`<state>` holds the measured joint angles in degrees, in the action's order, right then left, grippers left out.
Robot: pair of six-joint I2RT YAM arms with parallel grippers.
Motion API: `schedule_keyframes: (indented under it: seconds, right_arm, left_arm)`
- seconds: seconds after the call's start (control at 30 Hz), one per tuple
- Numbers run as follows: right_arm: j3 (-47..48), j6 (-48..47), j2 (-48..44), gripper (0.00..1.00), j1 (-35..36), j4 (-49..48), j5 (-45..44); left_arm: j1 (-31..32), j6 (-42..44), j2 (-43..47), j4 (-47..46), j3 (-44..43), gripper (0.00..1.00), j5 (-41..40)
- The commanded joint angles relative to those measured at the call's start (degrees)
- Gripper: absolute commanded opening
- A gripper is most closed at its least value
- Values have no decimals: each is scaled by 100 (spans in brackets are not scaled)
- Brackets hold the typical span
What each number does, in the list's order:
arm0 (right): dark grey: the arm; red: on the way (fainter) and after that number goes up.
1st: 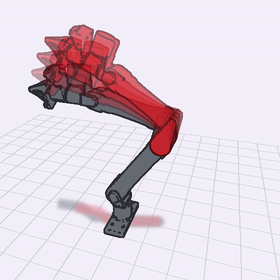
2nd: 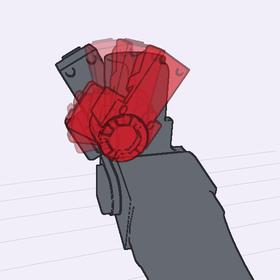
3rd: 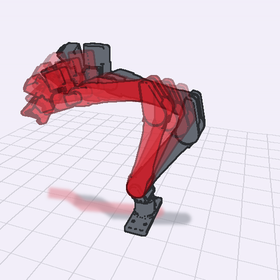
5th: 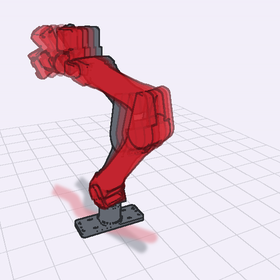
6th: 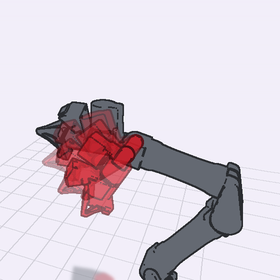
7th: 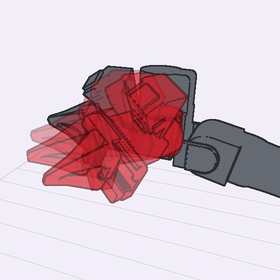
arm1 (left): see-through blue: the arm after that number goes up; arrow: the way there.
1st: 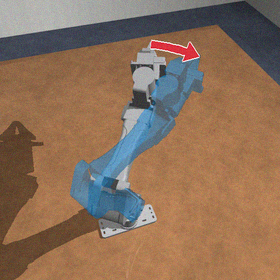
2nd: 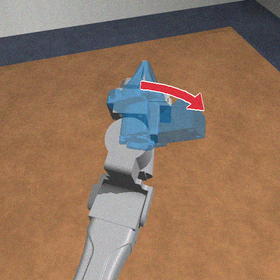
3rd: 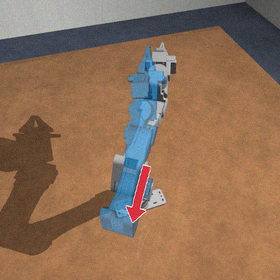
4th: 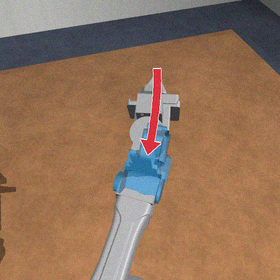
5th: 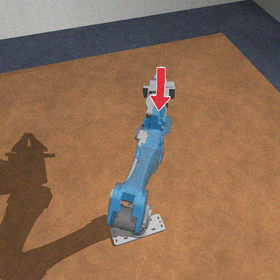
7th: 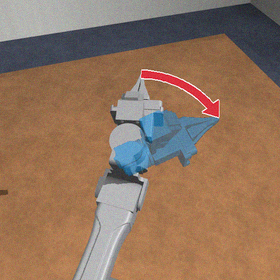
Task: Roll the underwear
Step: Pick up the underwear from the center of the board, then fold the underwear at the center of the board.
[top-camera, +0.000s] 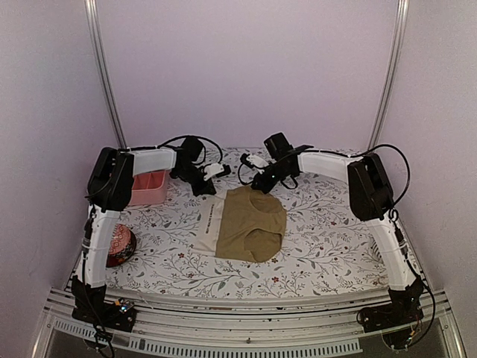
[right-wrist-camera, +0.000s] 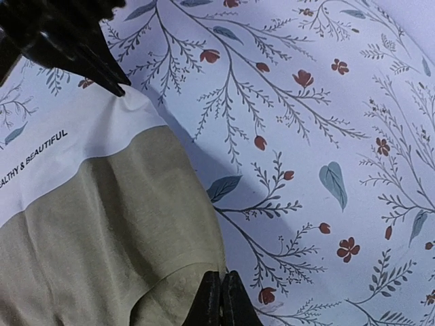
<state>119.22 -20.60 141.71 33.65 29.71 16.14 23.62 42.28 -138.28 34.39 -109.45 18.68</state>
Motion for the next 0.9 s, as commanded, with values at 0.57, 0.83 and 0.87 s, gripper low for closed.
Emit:
schedule_keyframes:
  seconds: [0.57, 0.83, 0.87]
  right_arm:
    - [-1154, -411, -1639, 2, 529, -400, -480]
    - [-1850, -612, -1843, 2, 1093, -283, -638]
    - [-1909, -612, -1862, 2, 1151, -268, -660]
  left_arm:
    - [12, -7, 2972, -2407, 3333, 0, -464]
    - [11, 564, 3741, -2901, 4566, 0, -277]
    - [11, 610, 3802, -2915, 4659, 0, -263]
